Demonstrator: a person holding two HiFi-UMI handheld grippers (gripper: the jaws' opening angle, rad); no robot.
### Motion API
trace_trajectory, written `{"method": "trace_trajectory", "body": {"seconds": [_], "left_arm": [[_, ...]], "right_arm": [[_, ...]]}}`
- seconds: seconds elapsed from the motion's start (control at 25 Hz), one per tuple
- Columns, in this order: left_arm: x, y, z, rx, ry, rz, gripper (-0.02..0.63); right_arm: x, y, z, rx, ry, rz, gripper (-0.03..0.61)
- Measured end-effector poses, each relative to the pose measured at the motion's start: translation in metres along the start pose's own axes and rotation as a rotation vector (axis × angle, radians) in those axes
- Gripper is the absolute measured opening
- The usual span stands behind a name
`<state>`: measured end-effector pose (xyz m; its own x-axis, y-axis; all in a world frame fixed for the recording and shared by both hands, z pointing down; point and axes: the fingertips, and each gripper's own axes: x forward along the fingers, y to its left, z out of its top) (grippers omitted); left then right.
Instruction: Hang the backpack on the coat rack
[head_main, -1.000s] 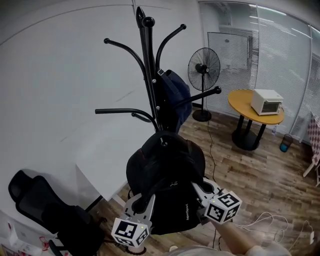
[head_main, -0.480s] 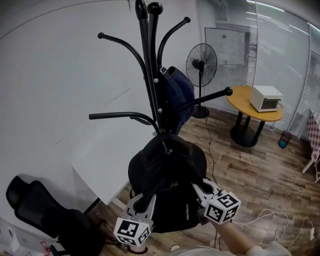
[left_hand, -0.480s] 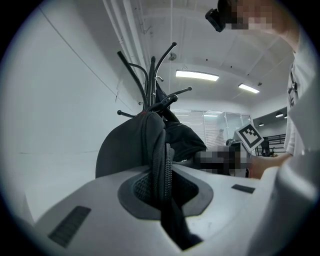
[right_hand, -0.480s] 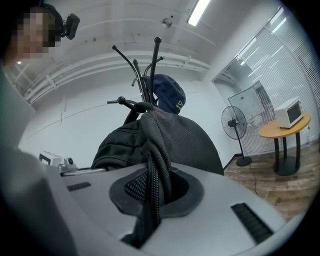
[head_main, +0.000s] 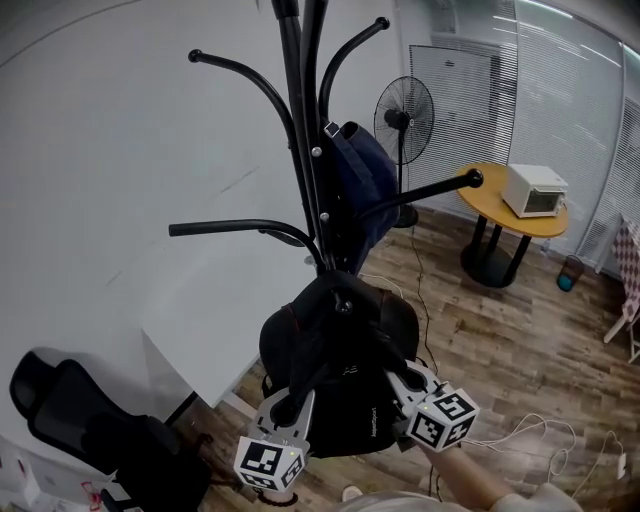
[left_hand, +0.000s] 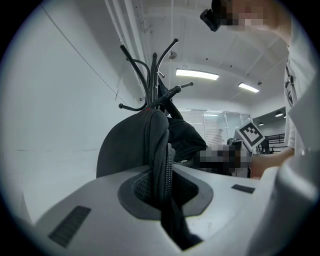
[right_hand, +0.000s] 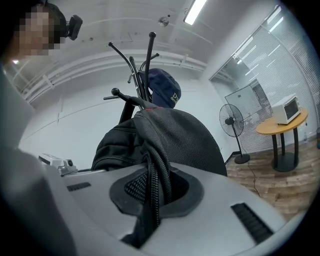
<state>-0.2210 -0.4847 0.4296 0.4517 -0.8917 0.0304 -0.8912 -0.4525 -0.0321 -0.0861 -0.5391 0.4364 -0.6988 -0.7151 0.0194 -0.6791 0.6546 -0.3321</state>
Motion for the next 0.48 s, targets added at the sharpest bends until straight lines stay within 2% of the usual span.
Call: {"method": "trace_trajectory", "body": {"seconds": [0.28, 0.48], "left_arm": [[0.006, 0.005, -0.019, 0.025, -0.028, 0.015, 0.035], [0.012, 0.008, -0.027, 0.05, -0.066, 0.034, 0.04]], "right_arm": [[0.004, -0.003, -0.013, -0.051, -0.012, -0.028, 0.031], [0.004, -0.003, -0.021, -0.134, -0.017, -0.042, 0.031]]}}
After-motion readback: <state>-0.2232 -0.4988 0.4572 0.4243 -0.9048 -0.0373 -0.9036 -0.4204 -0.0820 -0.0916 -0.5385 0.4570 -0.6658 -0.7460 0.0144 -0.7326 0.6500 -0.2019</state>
